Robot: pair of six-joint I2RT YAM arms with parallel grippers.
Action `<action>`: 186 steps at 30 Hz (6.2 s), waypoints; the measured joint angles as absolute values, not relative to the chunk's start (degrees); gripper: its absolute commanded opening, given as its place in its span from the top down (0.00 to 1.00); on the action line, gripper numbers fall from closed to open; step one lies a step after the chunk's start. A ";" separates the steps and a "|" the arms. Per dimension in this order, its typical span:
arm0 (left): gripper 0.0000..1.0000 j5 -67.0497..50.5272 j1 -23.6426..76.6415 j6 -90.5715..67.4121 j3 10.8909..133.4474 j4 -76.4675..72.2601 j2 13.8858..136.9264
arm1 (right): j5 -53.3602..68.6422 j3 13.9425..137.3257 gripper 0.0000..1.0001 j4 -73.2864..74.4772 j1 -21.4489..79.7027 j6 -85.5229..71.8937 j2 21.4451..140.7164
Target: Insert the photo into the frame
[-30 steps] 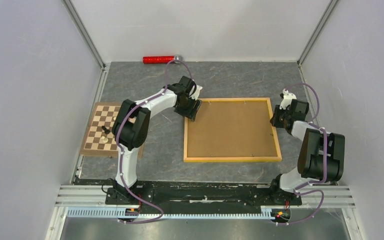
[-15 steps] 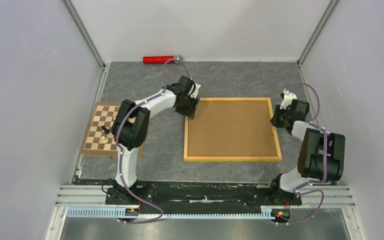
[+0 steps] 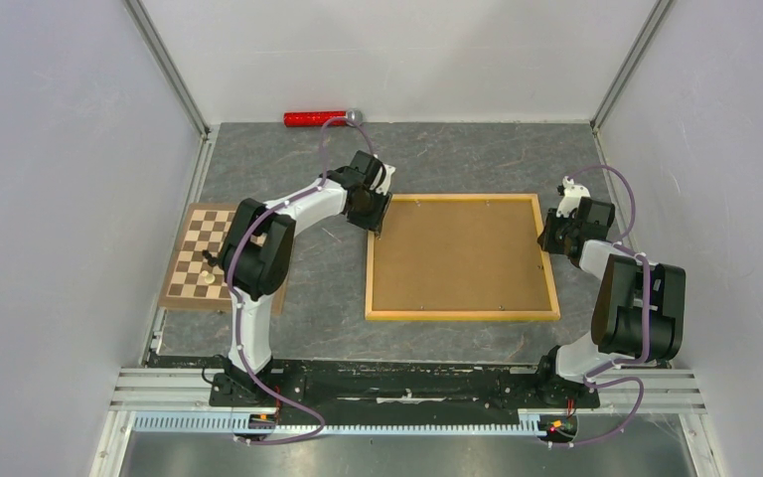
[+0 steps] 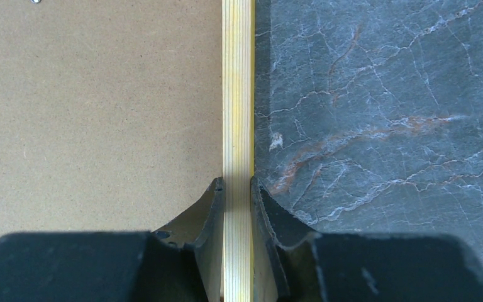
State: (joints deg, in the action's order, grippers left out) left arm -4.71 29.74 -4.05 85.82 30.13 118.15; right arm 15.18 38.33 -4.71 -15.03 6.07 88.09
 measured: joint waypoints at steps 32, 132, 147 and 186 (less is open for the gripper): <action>0.65 -9.45 28.36 -2.31 84.84 30.13 117.54 | 15.42 38.33 1.00 -5.74 -15.27 6.07 88.62; 0.25 -7.25 58.59 23.53 97.58 44.18 120.07 | 13.13 50.33 0.48 -13.65 -9.47 -12.99 102.94; 0.20 -4.56 58.57 25.69 96.40 42.98 120.07 | 15.33 50.74 0.20 -6.24 -9.47 -5.32 88.14; 0.29 -7.22 57.63 28.99 95.74 41.54 123.20 | 10.66 37.56 0.18 -0.14 -10.68 10.17 71.26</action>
State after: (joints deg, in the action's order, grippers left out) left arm -7.22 57.63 28.99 95.74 41.54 123.20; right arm 10.66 37.56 -0.14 -10.68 10.17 71.26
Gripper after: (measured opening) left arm 0.729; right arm 0.819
